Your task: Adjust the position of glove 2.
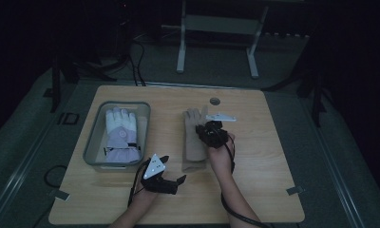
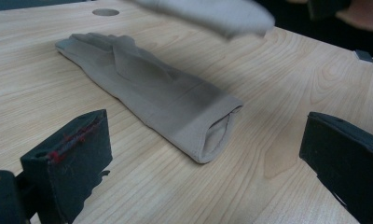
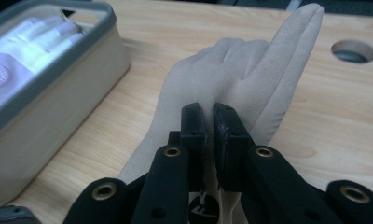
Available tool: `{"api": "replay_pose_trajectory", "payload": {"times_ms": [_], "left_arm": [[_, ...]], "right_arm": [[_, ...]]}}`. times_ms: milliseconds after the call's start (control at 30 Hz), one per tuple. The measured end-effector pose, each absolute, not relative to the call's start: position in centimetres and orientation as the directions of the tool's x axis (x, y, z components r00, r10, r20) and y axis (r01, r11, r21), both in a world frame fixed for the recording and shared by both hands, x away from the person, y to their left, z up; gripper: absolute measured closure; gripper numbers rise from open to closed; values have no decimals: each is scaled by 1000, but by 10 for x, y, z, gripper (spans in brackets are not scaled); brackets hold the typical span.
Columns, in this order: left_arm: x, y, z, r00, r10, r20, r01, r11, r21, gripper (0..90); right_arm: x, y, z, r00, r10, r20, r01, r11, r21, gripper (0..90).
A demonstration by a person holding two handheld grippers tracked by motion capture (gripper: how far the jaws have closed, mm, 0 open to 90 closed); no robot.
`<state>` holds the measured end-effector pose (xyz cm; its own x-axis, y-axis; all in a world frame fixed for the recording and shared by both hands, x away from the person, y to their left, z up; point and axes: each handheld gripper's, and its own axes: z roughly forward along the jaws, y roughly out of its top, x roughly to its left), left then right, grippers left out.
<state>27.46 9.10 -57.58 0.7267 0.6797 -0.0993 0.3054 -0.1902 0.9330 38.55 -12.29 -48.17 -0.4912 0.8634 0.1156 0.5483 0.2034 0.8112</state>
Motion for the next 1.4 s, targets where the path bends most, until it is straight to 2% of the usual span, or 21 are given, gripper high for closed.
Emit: {"api": "replay_pose_trajectory", "payload": {"times_ms": [333, 567, 733, 867, 1000, 1167, 1233, 1333, 1400], "left_arm": [[275, 91, -576, 726, 681, -97, 306, -193, 932, 23], [275, 91, -576, 726, 680, -98, 306, -193, 932, 23], [275, 91, -576, 723, 684, -97, 308, -194, 931, 23], [275, 91, -576, 720, 687, -98, 310, -193, 931, 23], [275, 91, -576, 717, 689, -103, 314, -187, 931, 23], [275, 90, -576, 712, 696, -96, 311, -190, 931, 23], [275, 90, -576, 713, 695, -94, 310, -191, 931, 23], [275, 88, -576, 687, 720, -98, 324, -183, 928, 23], [276, 88, -576, 687, 718, -110, 332, -177, 926, 23]], "right_arm": [[391, -116, -521, -461, 877, 135, 616, 207, 760, 831], [391, -112, -532, -442, 889, 119, 629, 213, 747, 825], [394, -111, -549, -453, 883, 122, 651, 235, 722, 793], [395, -113, -549, -457, 879, 133, 657, 233, 717, 754], [394, -116, -541, -501, 854, 141, 649, 263, 714, 598], [390, -127, -527, -557, 821, 124, 613, 306, 728, 503], [389, -133, -521, -568, 814, 123, 599, 306, 740, 392], [390, -140, -517, -593, 791, 151, 601, 310, 736, 121], [389, -144, -515, -620, 770, 151, 591, 331, 736, 136]]}}
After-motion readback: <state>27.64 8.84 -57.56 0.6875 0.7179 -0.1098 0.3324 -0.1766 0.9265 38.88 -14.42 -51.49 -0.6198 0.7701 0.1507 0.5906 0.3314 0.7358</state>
